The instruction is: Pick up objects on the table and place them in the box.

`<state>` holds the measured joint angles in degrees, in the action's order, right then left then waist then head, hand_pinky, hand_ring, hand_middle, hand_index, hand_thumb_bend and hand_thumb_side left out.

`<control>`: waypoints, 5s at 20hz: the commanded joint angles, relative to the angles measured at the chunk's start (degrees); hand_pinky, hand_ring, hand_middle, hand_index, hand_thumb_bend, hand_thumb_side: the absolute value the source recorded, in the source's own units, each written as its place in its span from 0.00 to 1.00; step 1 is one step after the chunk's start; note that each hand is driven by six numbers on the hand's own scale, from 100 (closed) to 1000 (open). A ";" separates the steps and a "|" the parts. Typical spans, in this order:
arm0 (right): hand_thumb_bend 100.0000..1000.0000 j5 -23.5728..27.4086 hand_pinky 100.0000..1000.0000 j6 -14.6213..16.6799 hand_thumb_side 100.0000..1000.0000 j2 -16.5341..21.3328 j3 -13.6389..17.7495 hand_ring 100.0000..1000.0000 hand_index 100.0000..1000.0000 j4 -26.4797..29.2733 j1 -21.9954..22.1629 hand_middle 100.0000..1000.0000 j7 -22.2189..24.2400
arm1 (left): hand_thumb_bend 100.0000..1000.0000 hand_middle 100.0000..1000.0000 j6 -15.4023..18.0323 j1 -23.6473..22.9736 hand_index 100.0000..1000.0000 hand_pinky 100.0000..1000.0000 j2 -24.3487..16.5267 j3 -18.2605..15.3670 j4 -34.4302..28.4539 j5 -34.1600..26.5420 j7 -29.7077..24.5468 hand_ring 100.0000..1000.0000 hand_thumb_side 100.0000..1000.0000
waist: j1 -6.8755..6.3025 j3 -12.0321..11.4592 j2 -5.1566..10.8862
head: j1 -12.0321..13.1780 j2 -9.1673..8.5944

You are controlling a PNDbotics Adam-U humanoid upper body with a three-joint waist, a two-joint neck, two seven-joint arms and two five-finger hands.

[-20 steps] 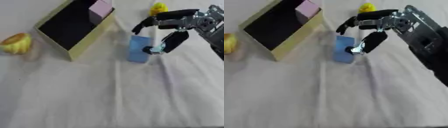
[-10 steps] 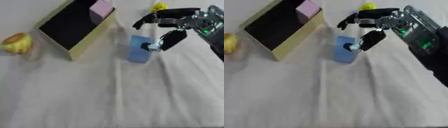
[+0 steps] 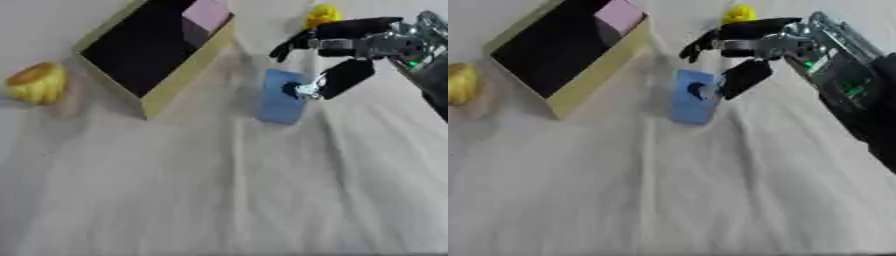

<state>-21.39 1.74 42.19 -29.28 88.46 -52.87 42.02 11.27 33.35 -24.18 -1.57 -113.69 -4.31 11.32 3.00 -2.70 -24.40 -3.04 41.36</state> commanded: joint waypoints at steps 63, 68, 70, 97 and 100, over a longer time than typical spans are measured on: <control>0.18 -9.51 0.86 -0.83 0.43 -1.86 -1.42 0.77 0.69 -4.02 -0.13 0.55 -4.42 | 0.00 0.60 -0.43 0.66 0.77 0.61 -0.37 1.21 -0.91 -1.60 -2.02 0.63 0.61 | 0.16 -0.17 1.00 | 0.47 1.27; 0.06 -6.05 0.84 -2.21 0.36 -0.33 -0.21 0.73 0.64 -1.19 -0.57 0.49 -6.27 | 0.00 0.60 -0.53 0.43 0.77 0.61 -0.51 1.19 -0.91 -1.55 -2.01 0.63 0.60 | 0.06 0.18 1.31 | 0.62 1.46; 0.04 -4.44 0.84 -3.10 0.34 0.50 0.35 0.72 0.63 0.46 -0.78 0.49 -6.75 | 0.00 0.60 -0.57 0.32 0.77 0.61 -0.55 1.19 -0.91 -1.52 -2.02 0.63 0.61 | 0.00 0.34 1.42 | 0.61 1.45; 0.00 7.13 0.84 -5.28 0.22 0.11 4.82 0.74 0.64 6.99 -11.20 0.52 -7.51 | 0.00 0.61 -0.22 1.97 0.76 0.61 -1.19 1.91 -0.91 -1.67 -2.98 0.63 0.60 | 1.14 -2.75 0.09 | -5.89 -3.10; 0.00 6.23 0.84 -3.75 0.20 -1.84 4.72 0.74 0.64 4.33 -13.07 0.52 -7.81 | 0.00 0.61 -0.05 2.78 0.77 0.61 -1.14 2.23 -0.91 -1.82 -3.37 0.64 0.59 | 1.74 -4.56 -0.15 | -7.56 -3.94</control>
<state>-14.86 -2.71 40.23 -25.10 93.52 -64.66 34.36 11.10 35.32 -23.82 0.65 -113.69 -6.00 8.27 5.10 -7.60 -25.81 -9.83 38.48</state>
